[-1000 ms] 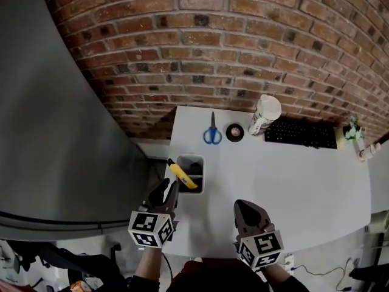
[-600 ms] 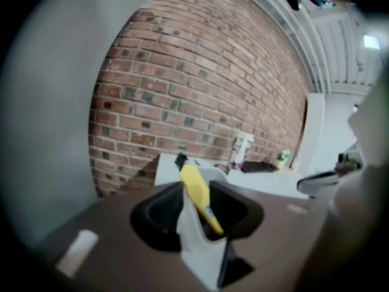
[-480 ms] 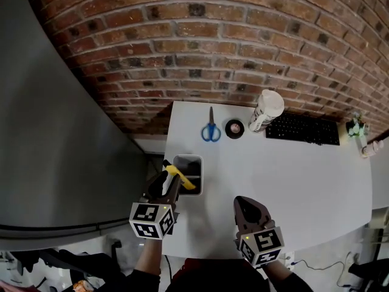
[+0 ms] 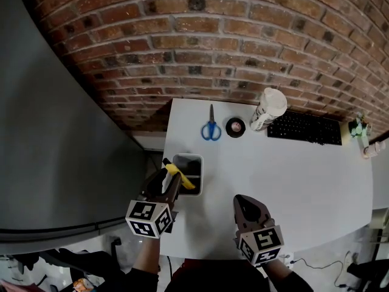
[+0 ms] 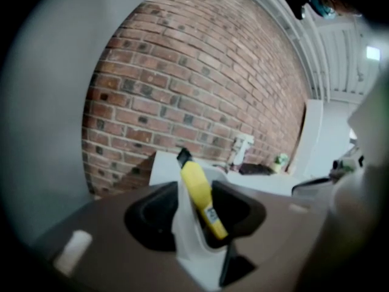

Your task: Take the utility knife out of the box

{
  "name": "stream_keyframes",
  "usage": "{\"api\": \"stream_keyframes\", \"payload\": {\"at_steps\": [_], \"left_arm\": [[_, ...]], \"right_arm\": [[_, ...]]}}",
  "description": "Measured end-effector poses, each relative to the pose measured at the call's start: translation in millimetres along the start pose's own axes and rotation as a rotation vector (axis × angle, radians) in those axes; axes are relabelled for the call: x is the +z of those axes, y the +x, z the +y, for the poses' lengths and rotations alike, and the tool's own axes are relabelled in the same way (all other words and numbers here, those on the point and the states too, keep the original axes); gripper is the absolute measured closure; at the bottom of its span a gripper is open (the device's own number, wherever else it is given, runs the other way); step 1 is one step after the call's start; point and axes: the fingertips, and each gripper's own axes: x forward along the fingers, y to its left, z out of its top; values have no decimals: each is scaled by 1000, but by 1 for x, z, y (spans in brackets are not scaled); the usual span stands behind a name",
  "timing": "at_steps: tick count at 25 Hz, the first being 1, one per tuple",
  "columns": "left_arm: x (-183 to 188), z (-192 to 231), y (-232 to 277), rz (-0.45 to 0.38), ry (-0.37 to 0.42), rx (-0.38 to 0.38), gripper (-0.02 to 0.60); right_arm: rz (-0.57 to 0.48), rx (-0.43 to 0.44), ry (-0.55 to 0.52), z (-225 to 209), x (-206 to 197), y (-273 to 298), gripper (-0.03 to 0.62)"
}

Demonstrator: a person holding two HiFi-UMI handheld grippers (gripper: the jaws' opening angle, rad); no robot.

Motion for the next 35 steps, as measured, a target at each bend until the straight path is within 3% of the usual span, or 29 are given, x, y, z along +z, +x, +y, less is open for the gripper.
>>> {"api": "stream_keyframes", "payload": {"at_steps": [16,35], "left_arm": [[-1,-2,11,9,-34,-14,414],[5,-15,3,-11,15,-7,434]], "right_arm": [[20,-13,7,-7,-4,3,586],[20,-25,2,-4,-9,-4,586]]}}
